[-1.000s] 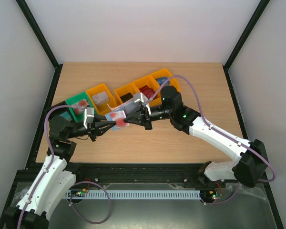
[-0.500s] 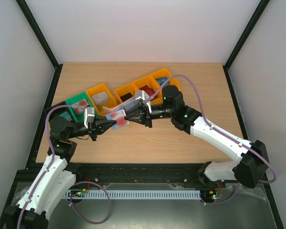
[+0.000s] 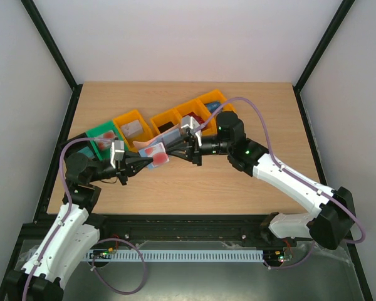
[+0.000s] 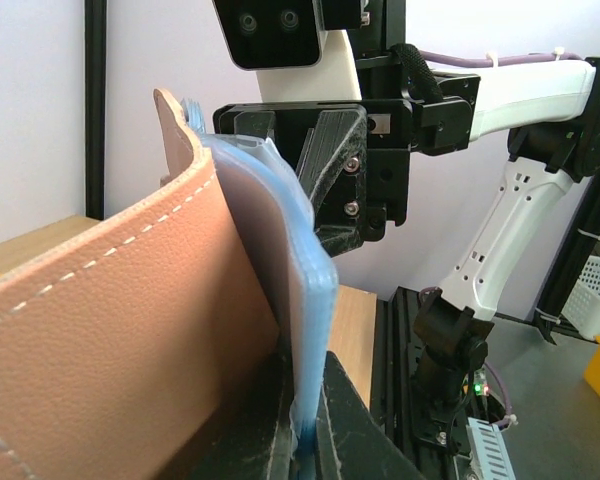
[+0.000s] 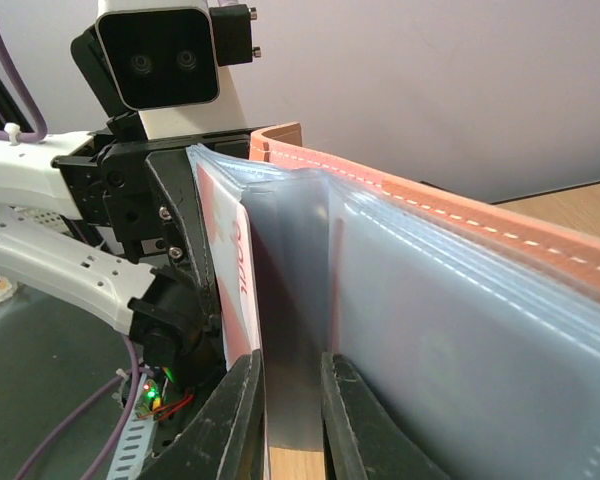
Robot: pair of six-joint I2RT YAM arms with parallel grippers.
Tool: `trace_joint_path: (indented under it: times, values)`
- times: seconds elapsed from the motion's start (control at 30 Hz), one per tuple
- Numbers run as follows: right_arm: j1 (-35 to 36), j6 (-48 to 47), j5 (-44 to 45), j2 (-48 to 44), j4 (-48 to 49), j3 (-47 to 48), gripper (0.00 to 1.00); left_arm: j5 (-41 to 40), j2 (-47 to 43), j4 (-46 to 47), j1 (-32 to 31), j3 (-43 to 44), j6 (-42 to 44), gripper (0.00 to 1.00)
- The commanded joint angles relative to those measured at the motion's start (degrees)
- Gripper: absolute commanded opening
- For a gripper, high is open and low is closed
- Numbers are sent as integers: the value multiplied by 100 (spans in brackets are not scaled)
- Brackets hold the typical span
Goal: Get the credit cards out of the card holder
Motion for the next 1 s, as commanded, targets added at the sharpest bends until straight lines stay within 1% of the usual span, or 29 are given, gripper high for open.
trace_joint_path:
  times: [0.0, 0.23, 0.43, 0.57, 0.73, 0.77, 0.83, 0.97]
  values:
    - [-75, 173, 6, 39, 169, 95, 16, 228, -55, 233, -15, -6, 137, 2]
    - [5, 397, -24, 209, 358, 132, 17, 242, -46, 232, -23, -5, 189, 2]
    - [133, 457, 0, 366, 469, 197, 13, 251, -55, 224, -23, -7, 191, 2]
    - [221, 447, -47, 441, 473, 238, 13, 241, -54, 224, -23, -17, 200, 2]
    - [306, 469, -269, 522, 559, 289, 13, 237, -52, 215, -24, -34, 203, 2]
    - [309, 492, -386, 531, 606, 292, 11, 243, -55, 201, -27, -36, 212, 2]
    - [307, 503, -580, 501, 660, 292, 2, 234, -60, 176, -32, -36, 208, 2]
    - [288, 302, -606, 265, 617, 160, 2, 204, -73, 86, -32, -47, 249, 2]
